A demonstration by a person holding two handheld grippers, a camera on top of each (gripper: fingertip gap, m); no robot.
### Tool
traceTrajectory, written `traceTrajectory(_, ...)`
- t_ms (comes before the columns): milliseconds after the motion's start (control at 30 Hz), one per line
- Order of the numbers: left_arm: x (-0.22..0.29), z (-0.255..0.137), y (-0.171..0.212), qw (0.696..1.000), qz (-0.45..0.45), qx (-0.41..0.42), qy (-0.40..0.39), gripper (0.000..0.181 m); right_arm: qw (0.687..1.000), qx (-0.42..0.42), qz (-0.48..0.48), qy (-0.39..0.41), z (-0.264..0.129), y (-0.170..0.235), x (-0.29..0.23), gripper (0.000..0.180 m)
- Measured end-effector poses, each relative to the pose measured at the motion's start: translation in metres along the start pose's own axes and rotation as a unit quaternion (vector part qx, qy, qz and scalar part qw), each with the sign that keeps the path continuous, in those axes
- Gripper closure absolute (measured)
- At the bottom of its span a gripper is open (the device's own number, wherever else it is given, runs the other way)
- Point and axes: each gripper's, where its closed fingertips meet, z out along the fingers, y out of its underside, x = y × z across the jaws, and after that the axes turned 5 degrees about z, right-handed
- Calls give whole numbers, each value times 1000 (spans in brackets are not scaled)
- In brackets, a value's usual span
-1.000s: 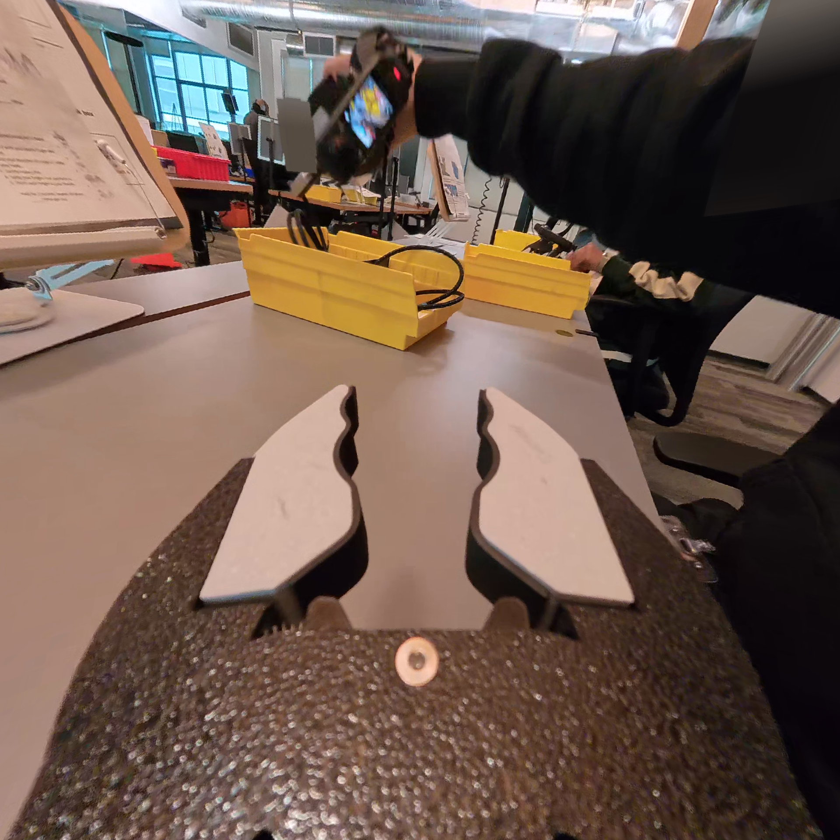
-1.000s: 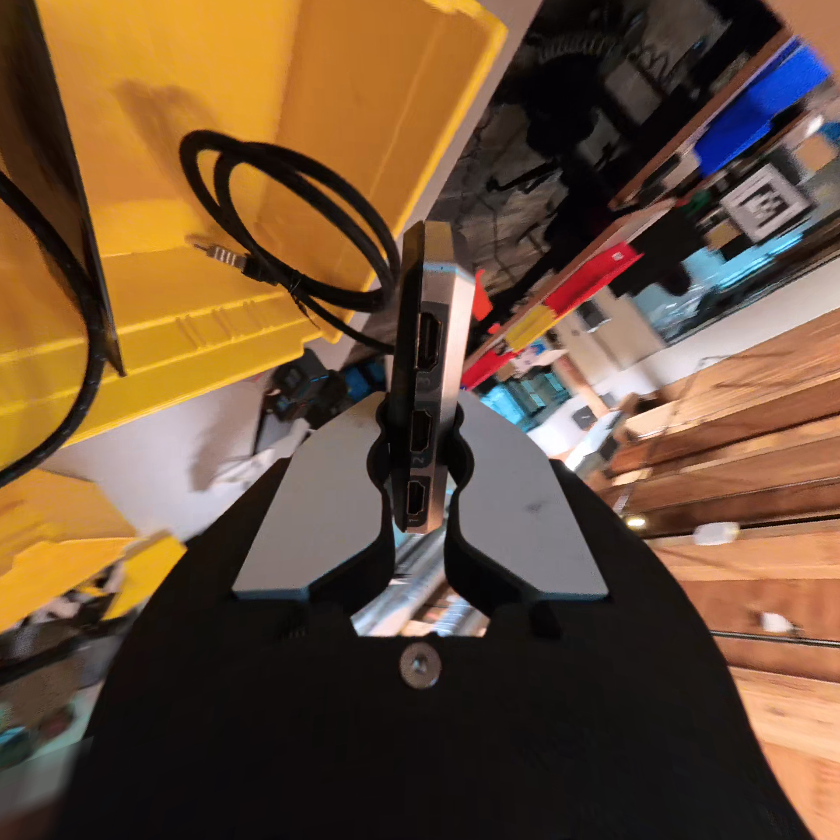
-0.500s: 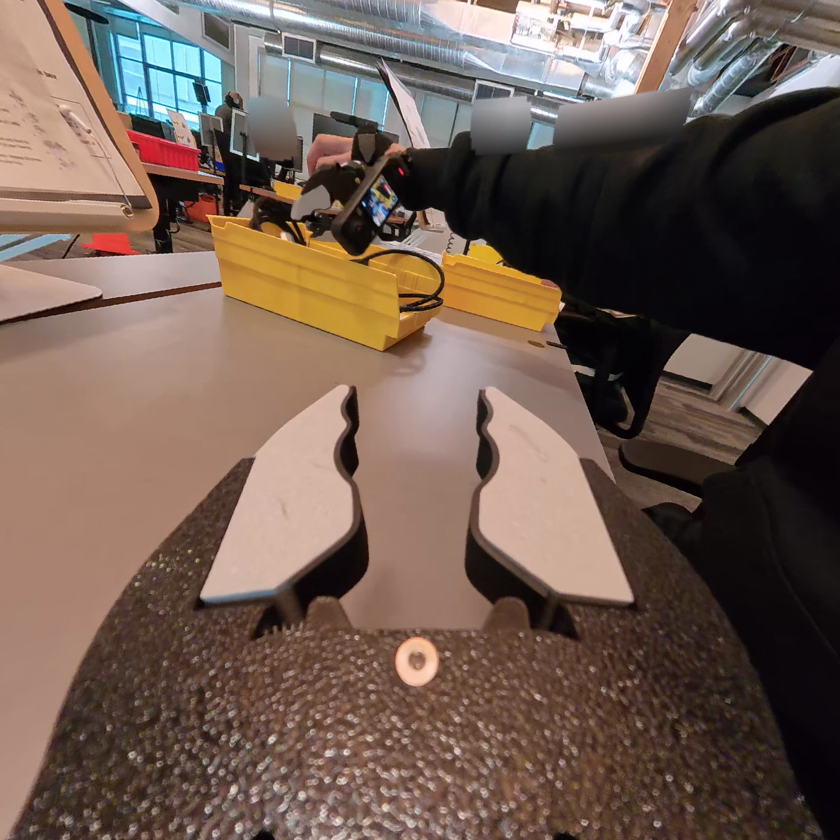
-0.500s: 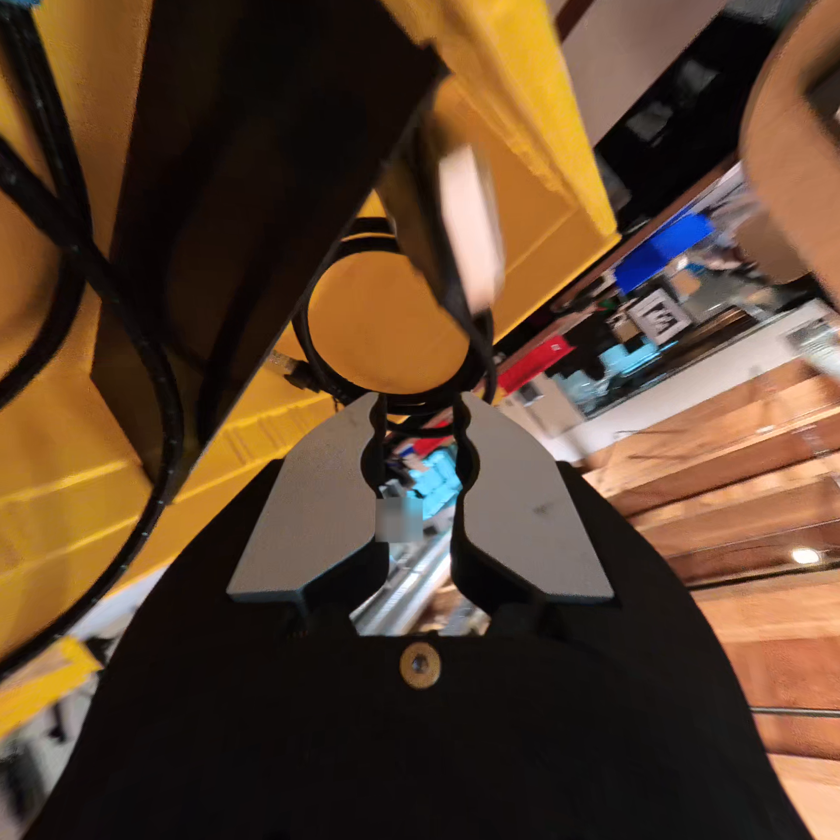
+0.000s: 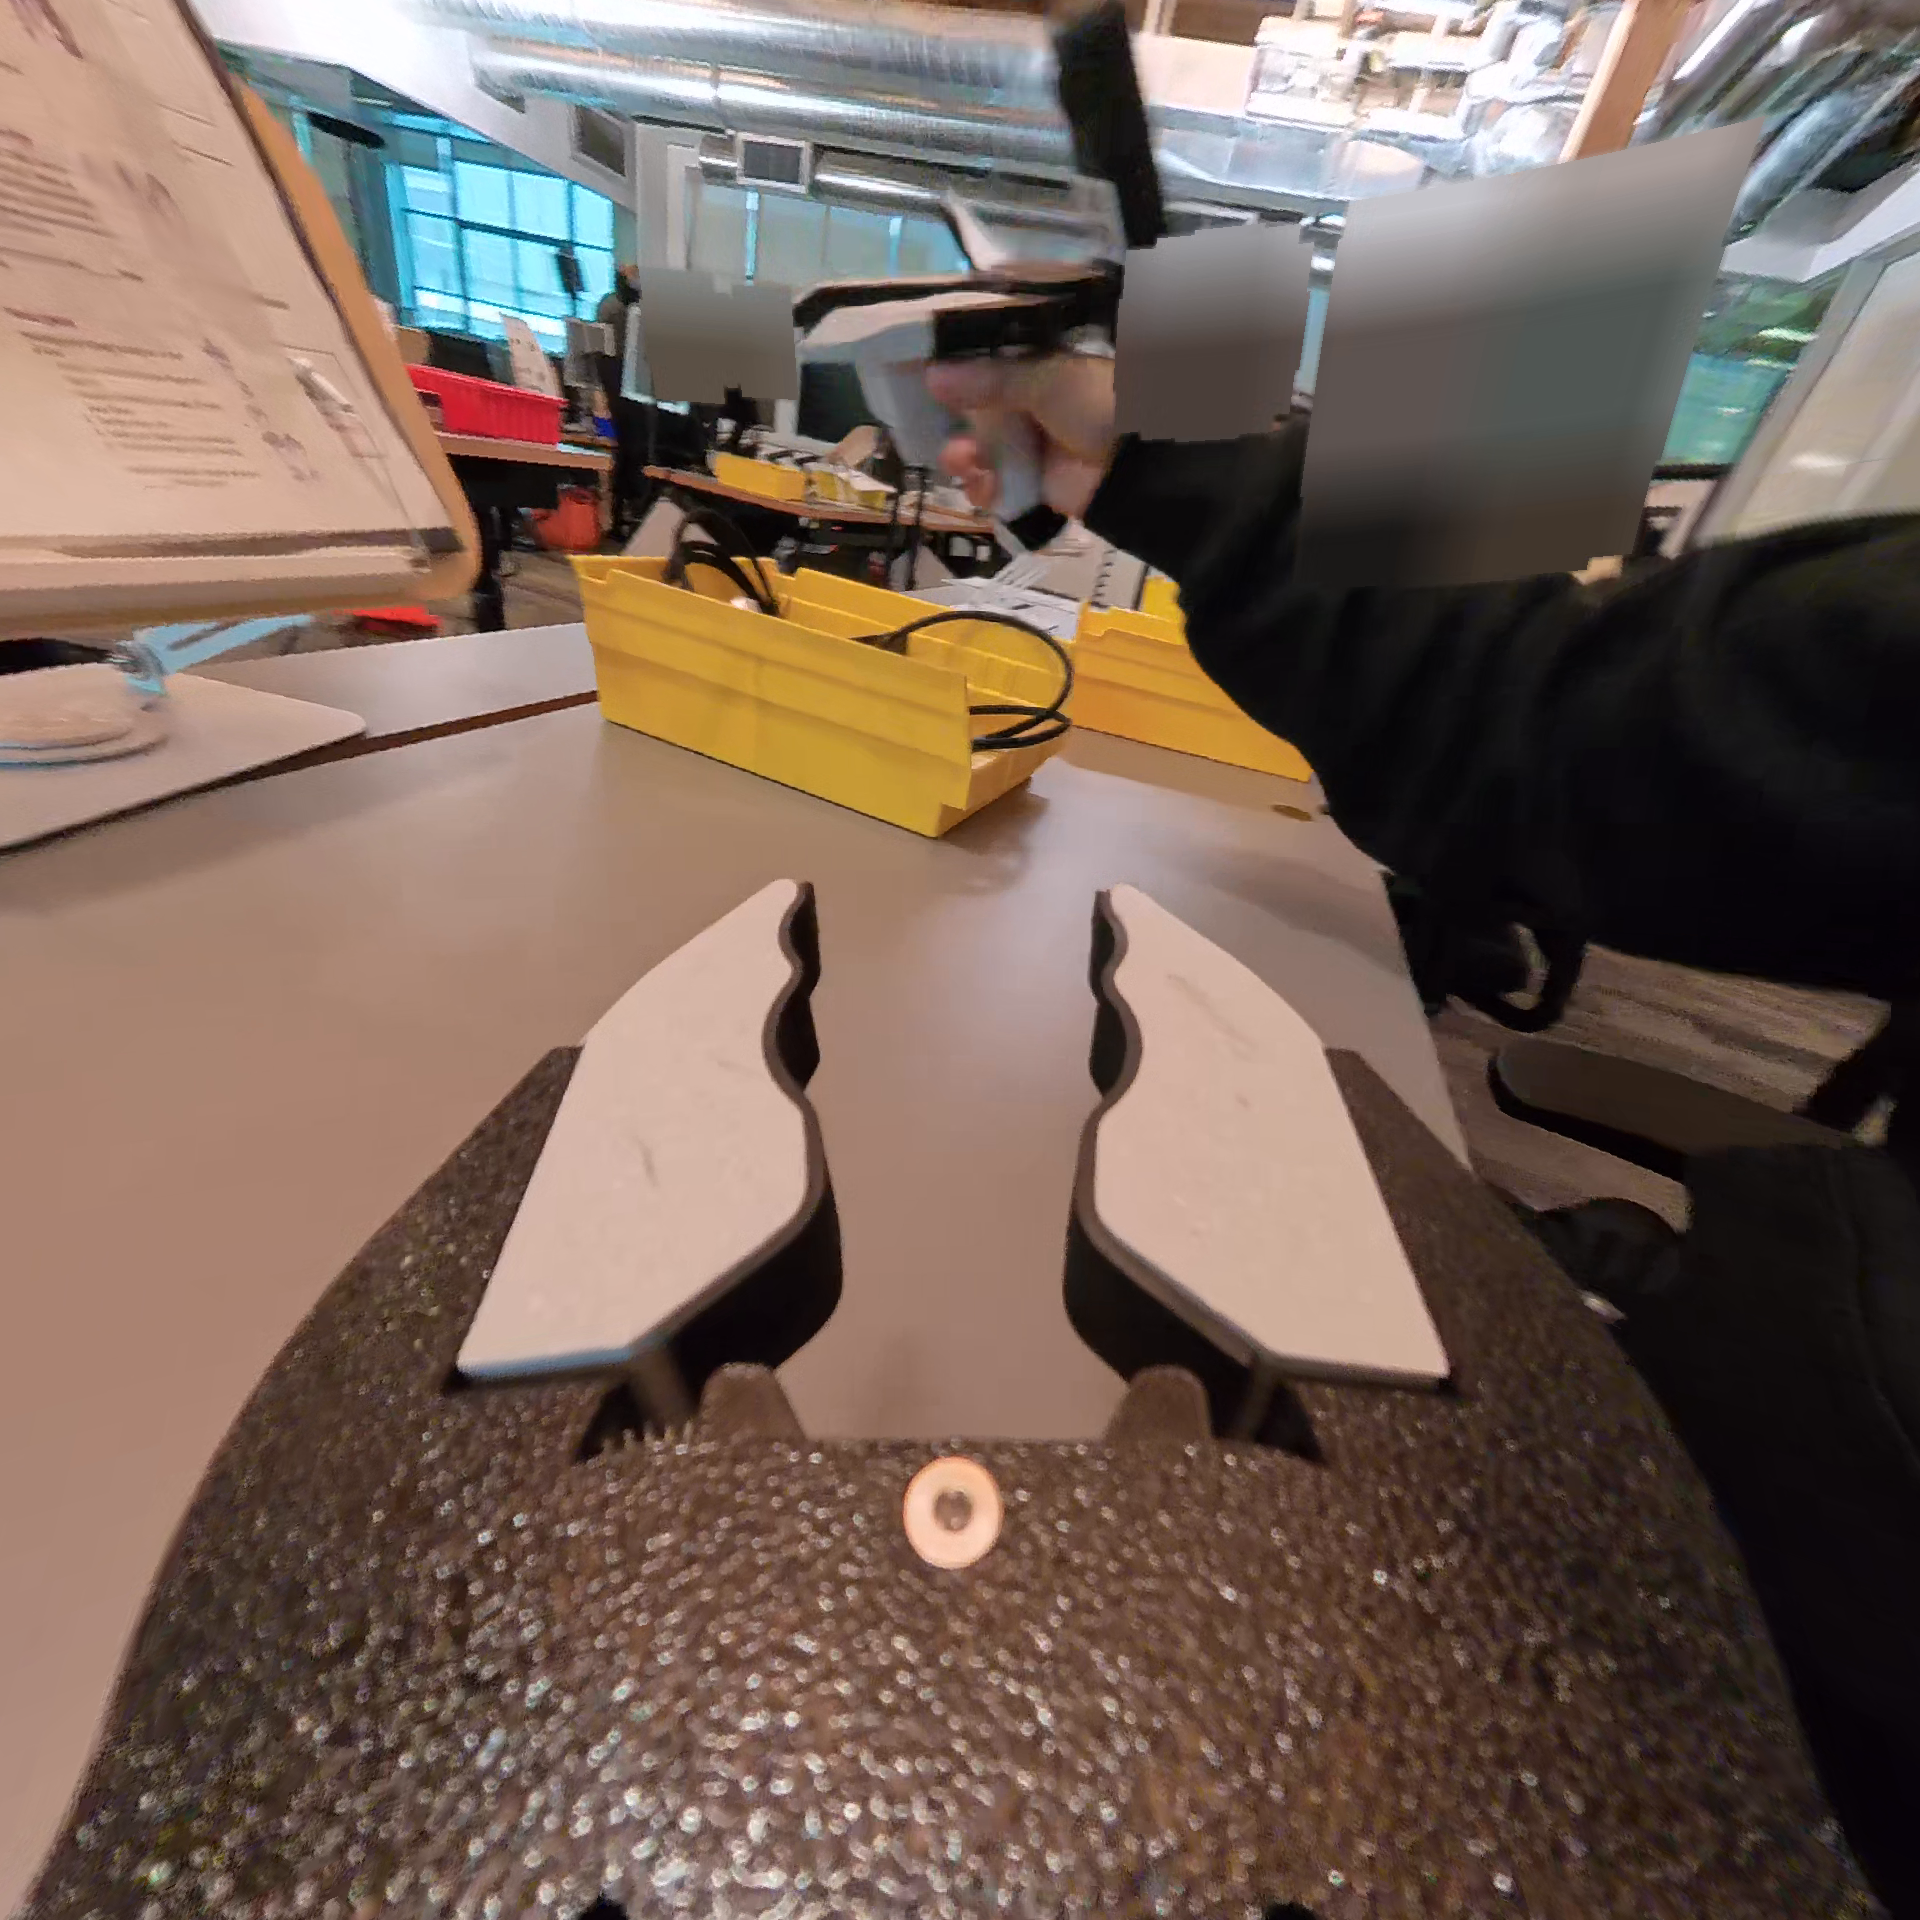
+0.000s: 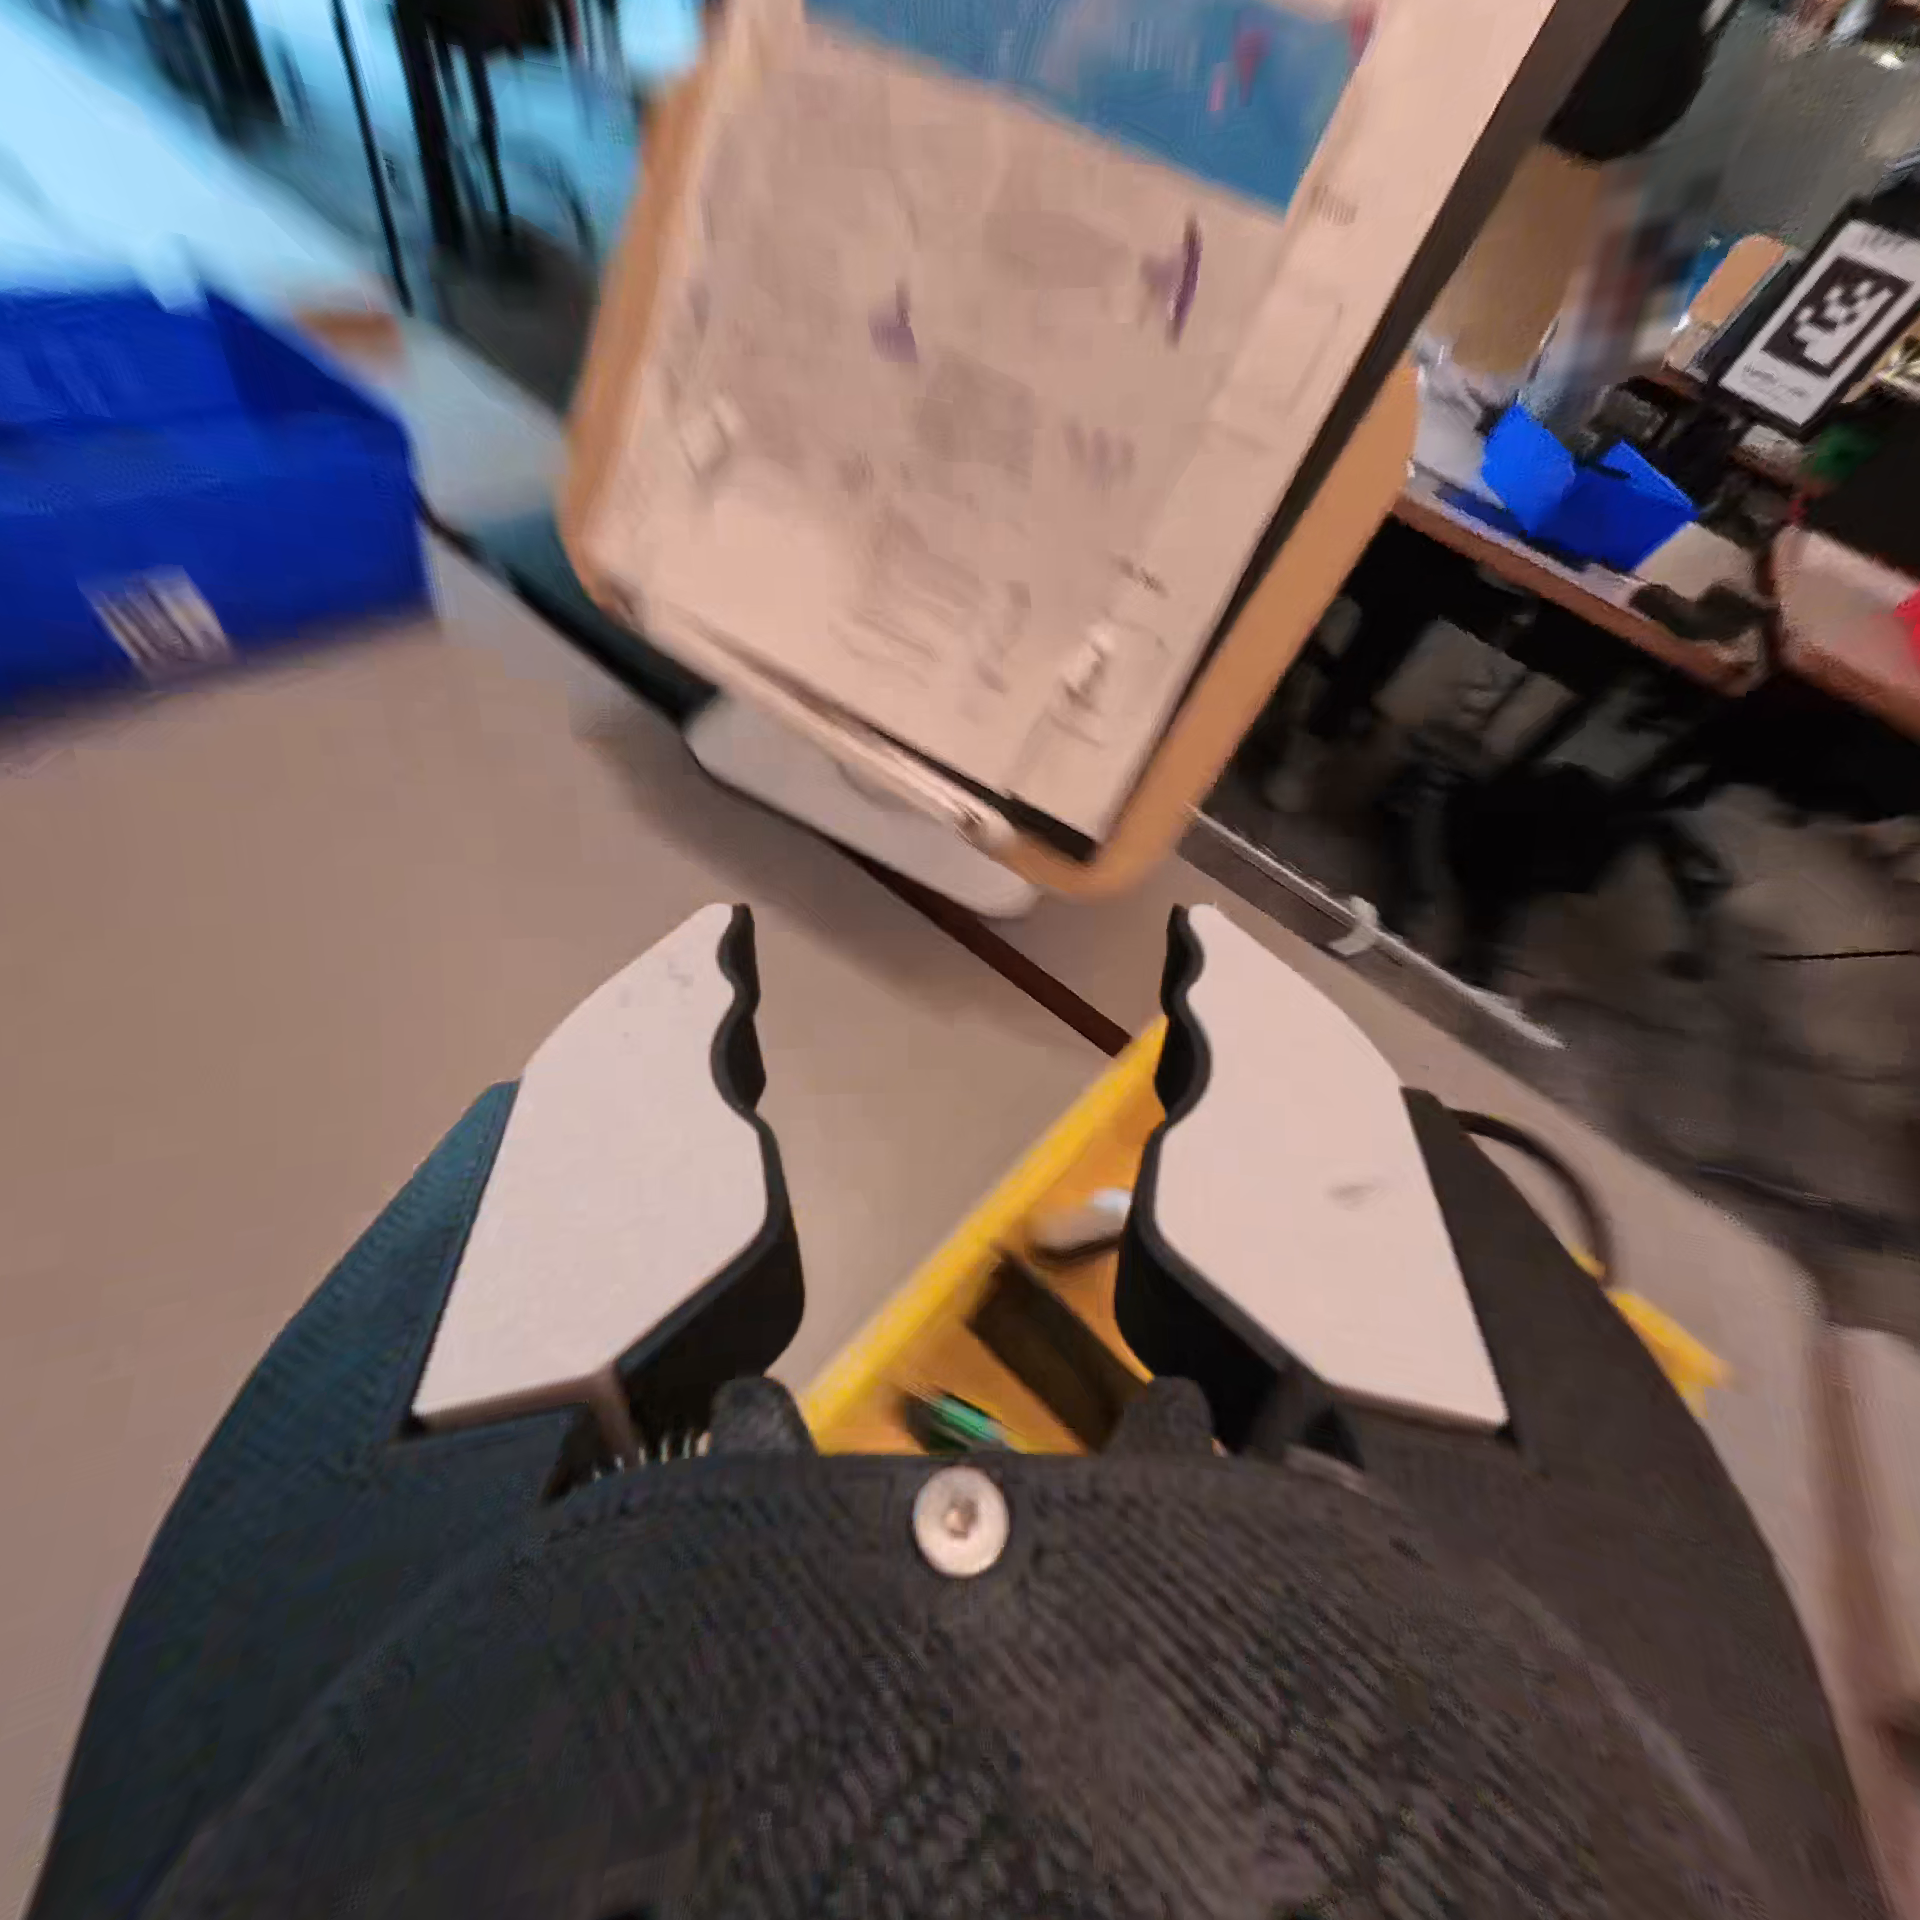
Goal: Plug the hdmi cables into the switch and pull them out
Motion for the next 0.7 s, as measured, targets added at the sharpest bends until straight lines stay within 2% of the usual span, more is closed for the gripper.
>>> traceTrajectory(100,-14,-12,-11,998,26,-16,-61,131,988,95,119,-22,-8,-5,-51,105)
traceTrajectory(200,-47,-49,-32,980,69,-40,-184,134,976,117,170,-67,-8,14,-109,100)
traceTrajectory(300,-106,-117,-33,931,60,-131,-336,136,966,135,195,-103,-16,31,-151,101)
traceTrajectory(367,-147,-163,-17,888,37,-226,-397,126,964,131,201,-110,-23,44,-166,101)
traceTrajectory(433,-182,-197,6,850,-7,-318,-419,113,966,129,196,-111,-30,56,-175,104)
traceTrajectory(500,-206,-213,30,824,-80,-382,-410,112,967,119,195,-111,-34,67,-181,105)
traceTrajectory(567,-215,-213,51,811,-169,-419,-372,110,965,116,201,-123,-38,73,-187,105)
traceTrajectory(700,-224,-214,65,765,-222,-490,-354,106,962,123,205,-132,-45,77,-191,106)
